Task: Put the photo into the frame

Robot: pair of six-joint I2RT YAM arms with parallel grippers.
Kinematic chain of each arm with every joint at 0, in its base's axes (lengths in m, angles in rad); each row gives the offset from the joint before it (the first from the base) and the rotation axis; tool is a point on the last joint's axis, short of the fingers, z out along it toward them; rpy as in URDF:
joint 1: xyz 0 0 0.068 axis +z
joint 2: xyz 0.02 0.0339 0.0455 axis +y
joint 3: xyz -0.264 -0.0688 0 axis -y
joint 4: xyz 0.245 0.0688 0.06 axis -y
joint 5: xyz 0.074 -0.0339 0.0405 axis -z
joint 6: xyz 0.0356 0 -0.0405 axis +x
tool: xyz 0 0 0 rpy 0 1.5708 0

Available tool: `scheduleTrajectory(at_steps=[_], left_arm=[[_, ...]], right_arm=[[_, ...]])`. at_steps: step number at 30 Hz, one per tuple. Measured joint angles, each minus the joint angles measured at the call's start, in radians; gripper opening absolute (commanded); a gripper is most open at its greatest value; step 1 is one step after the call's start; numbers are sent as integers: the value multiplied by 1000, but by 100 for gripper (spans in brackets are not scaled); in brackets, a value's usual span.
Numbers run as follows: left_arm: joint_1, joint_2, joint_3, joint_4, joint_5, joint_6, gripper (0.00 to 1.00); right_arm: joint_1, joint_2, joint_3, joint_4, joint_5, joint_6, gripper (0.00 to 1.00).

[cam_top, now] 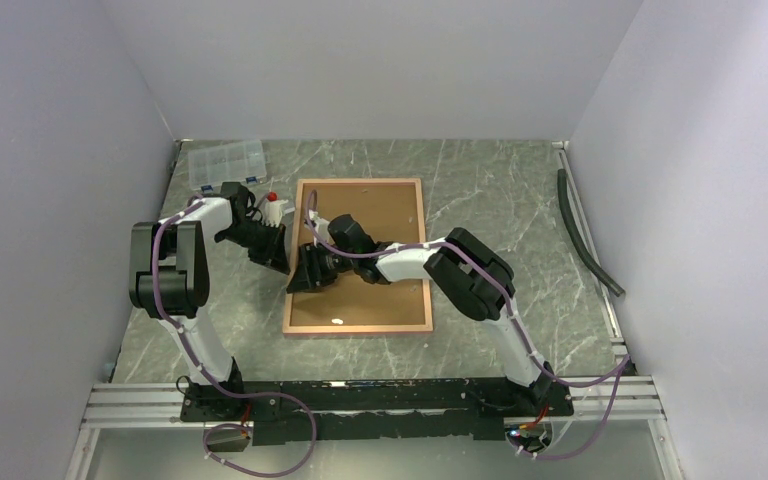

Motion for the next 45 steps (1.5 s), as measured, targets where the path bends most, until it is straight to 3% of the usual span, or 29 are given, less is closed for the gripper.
scheduleTrajectory(at_steps=[33, 41, 45], left_arm=[[0, 0, 3, -4, -2, 2, 10], [-1, 0, 27, -34, -4, 8, 11], [5, 0, 75, -62, 1, 18, 14]], right_arm=[[8, 10, -1, 51, 59, 9, 51], [6, -2, -14, 69, 40, 22, 67], [-15, -90, -64, 49, 39, 18, 72]])
